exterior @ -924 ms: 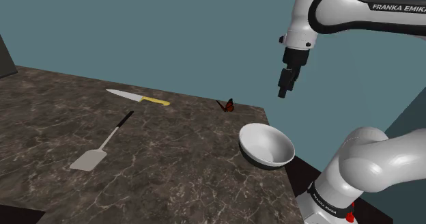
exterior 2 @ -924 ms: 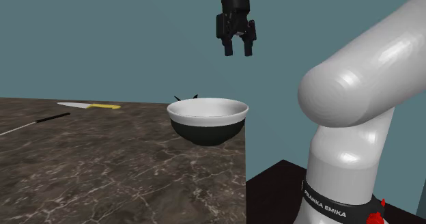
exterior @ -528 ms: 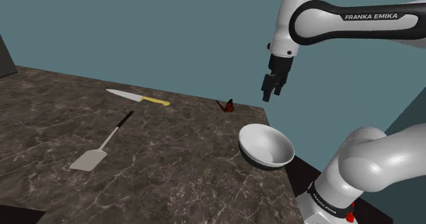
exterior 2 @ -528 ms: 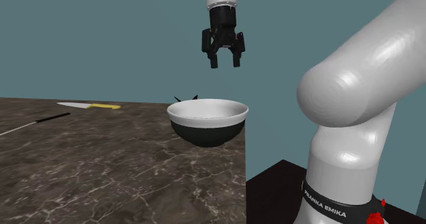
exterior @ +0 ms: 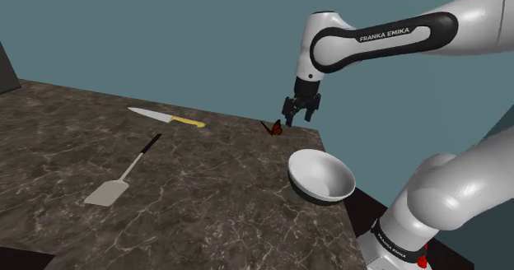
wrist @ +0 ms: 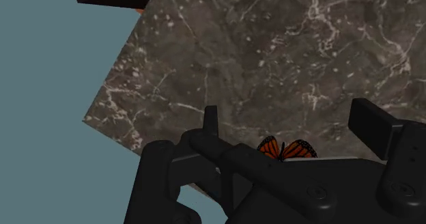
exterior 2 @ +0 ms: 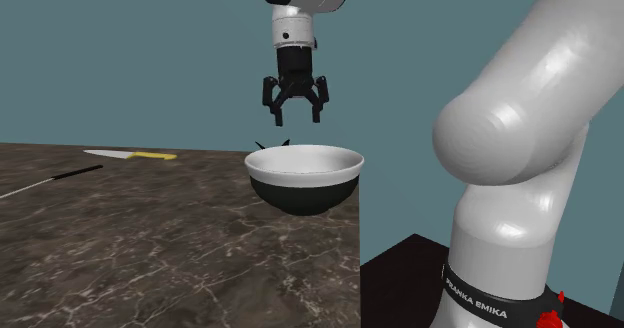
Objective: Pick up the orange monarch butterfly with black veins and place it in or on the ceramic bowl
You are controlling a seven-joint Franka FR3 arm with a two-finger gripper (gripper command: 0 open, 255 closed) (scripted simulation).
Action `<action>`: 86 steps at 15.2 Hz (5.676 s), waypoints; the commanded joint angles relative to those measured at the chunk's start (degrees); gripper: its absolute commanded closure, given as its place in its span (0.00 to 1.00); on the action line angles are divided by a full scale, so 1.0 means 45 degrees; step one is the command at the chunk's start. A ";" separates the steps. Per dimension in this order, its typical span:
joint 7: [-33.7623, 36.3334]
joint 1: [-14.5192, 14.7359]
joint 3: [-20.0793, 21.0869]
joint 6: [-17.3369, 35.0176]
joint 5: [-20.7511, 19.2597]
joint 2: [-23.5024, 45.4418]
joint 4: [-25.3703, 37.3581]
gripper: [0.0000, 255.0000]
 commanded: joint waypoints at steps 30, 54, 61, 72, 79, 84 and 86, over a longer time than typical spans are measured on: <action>0.2930 -0.0397 0.0563 0.3793 -0.0482 0.4306 0.1034 1.00; 0.2714 -0.0397 0.0486 -0.0021 -0.0269 0.2852 0.3409 1.00; 0.2683 -0.0405 0.0464 -0.1197 -0.0254 0.2678 0.4411 1.00; 0.3850 0.0606 0.1267 -0.1679 0.0838 -0.2379 -0.0115 1.00; 0.4933 0.1639 0.2017 -0.2856 0.1868 -0.5595 -0.2096 1.00; 0.5729 0.2399 0.2591 -0.3605 0.2615 -0.7352 -0.3058 1.00; 0.5722 0.2440 0.2669 -0.3289 0.2695 -0.7389 -0.3412 1.00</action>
